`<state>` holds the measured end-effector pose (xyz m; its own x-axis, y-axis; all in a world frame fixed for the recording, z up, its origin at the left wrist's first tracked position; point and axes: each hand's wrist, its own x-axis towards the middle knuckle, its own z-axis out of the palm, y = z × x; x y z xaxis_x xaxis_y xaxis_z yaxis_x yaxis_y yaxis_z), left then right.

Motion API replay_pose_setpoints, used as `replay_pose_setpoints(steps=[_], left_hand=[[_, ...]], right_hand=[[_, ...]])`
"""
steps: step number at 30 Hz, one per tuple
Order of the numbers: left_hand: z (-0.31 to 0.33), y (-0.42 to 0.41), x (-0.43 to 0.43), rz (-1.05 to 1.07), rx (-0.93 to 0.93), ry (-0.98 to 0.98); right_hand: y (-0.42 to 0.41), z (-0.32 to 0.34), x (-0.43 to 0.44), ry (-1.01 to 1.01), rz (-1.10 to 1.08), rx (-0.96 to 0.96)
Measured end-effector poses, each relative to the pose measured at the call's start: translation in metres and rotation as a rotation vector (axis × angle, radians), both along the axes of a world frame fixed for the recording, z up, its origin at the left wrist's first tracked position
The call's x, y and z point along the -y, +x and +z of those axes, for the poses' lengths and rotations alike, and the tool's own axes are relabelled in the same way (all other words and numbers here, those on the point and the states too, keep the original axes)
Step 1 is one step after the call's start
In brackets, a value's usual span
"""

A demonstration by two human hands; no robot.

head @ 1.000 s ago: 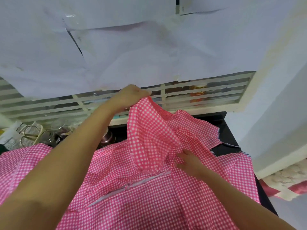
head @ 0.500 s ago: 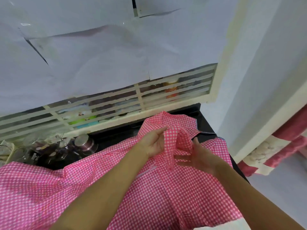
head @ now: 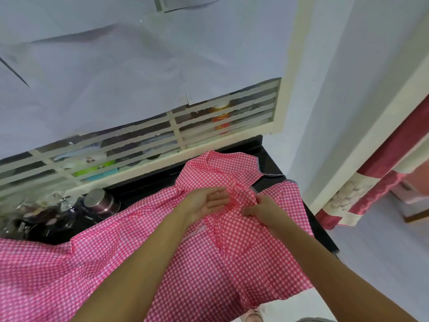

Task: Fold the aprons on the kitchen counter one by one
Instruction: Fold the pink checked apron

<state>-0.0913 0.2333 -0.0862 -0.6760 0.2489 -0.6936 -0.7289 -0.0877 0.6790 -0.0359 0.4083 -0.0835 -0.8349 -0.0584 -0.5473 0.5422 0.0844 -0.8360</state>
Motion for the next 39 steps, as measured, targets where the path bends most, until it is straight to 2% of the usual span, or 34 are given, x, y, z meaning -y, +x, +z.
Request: replay_pose_setpoints(steps=[2, 3, 7, 9, 11, 13, 15, 17, 21, 25, 27, 29, 31, 33, 35, 37, 39], left_hand=[[-0.014, -0.004, 0.018, 0.248, 0.056, -0.082], [-0.020, -0.003, 0.025, 0.309, 0.121, -0.078], [-0.032, 0.003, 0.031, 0.298, 0.278, 0.022], [-0.042, 0.001, 0.027, 0.286, 0.293, 0.016], [-0.052, 0.000, 0.021, 0.276, 0.277, -0.055], [-0.057, 0.001, 0.015, 0.273, 0.245, -0.143], [-0.064, 0.001, 0.013, 0.302, 0.169, -0.197], [-0.067, 0.000, 0.012, 0.318, 0.034, -0.261], [-0.074, -0.001, 0.022, 0.063, -0.280, -0.737], [-0.081, -0.003, 0.032, -0.004, -0.324, -0.818], [-0.085, -0.004, 0.036, 0.024, -0.275, -0.785], [-0.088, -0.008, 0.039, 0.101, -0.208, -0.741], [-0.086, -0.014, 0.043, 0.194, -0.142, -0.620], [-0.083, -0.025, 0.046, 0.314, -0.065, -0.413], [-0.078, -0.035, 0.049, 0.463, 0.028, -0.176], [-0.073, -0.044, 0.049, 0.580, 0.106, 0.011], [-0.070, -0.047, 0.047, 0.625, 0.136, 0.108]], right_hand=[[-0.004, 0.008, -0.004, -0.027, -0.021, 0.095], [-0.006, 0.012, -0.007, -0.081, -0.055, 0.164], [0.004, 0.008, -0.025, -0.460, -0.090, 0.325], [0.011, -0.009, -0.036, -0.495, -0.141, 0.394], [0.021, -0.028, -0.049, -0.298, -0.176, 0.473], [0.032, -0.045, -0.057, -0.006, 0.010, 0.442], [0.037, -0.056, -0.060, 0.303, 0.230, 0.291], [0.041, -0.052, -0.055, 0.326, 0.302, 0.230], [0.038, -0.060, -0.057, 0.399, 0.411, 0.172], [0.033, -0.066, -0.071, 0.628, 0.594, 0.252], [0.030, -0.067, -0.078, 0.657, 0.631, 0.359], [0.026, -0.066, -0.080, 0.579, 0.654, 0.508], [0.018, -0.060, -0.074, 0.587, 0.707, 0.534], [-0.003, -0.052, -0.062, 0.742, 0.793, 0.333], [-0.031, -0.045, -0.046, 0.821, 0.758, 0.064], [-0.061, -0.045, -0.028, 0.694, 0.571, -0.050], [-0.090, -0.046, -0.007, 0.567, 0.400, -0.078]])
